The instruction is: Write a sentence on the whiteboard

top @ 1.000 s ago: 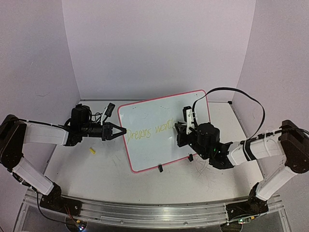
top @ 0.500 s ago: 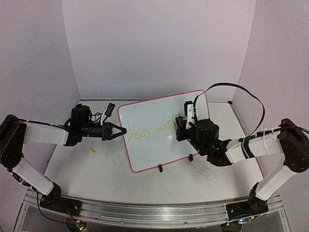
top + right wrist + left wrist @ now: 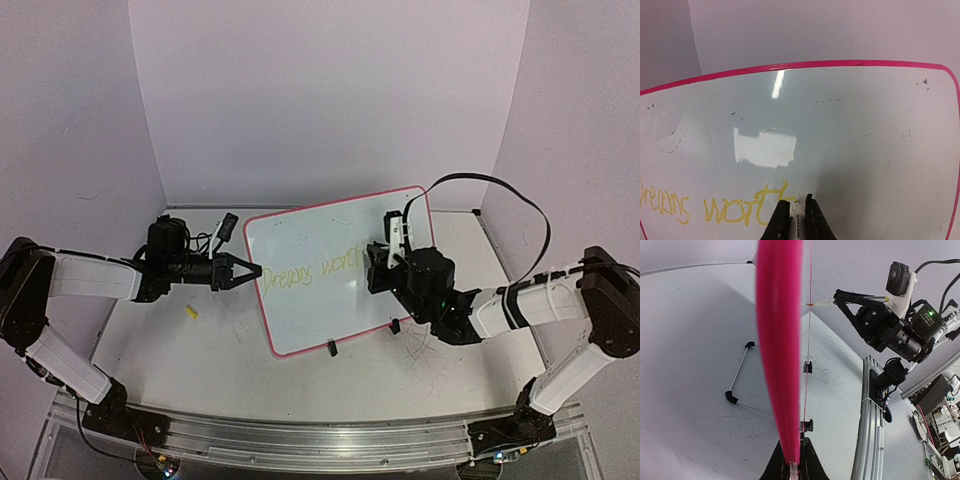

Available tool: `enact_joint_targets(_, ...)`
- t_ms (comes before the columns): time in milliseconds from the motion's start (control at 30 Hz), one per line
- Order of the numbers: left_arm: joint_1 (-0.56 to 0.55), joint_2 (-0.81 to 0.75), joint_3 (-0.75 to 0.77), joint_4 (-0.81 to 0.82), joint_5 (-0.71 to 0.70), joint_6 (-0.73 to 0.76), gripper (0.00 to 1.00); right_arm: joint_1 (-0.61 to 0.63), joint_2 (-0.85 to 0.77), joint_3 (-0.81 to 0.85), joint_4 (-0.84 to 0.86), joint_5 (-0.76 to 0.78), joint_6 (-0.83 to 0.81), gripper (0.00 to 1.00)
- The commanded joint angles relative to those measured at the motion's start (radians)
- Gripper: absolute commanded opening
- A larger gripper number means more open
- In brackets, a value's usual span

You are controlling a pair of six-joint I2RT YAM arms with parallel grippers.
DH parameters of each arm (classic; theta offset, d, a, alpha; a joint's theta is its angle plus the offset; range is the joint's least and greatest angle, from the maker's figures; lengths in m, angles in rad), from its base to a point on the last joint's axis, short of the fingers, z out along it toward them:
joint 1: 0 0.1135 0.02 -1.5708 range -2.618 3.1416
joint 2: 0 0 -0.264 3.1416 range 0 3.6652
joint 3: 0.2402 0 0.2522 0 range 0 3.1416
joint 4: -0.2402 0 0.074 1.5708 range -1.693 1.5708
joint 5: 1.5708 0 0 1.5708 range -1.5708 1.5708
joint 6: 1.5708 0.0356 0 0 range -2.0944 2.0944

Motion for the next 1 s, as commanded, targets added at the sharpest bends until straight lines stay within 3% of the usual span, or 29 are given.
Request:
enact_joint_targets(0,-0.015,-0.013,0.018,-0.012,-0.025,0.071,0.00,-0.008,-0.031,-0.021,-0.048,-0.003,0.025,0.00)
enact_joint_targets(700,-0.015,0.000,0.020,-0.012,-0.028,0.074,0.00,-0.002,-0.040,-0.009,-0.080,-0.018,0.041,0.00)
enact_joint_targets(967,-0.014,-0.001,0.023,-0.013,-0.052,0.078,0.00,-0.004,-0.243,0.010,-0.061,-0.095,0.006,0.00)
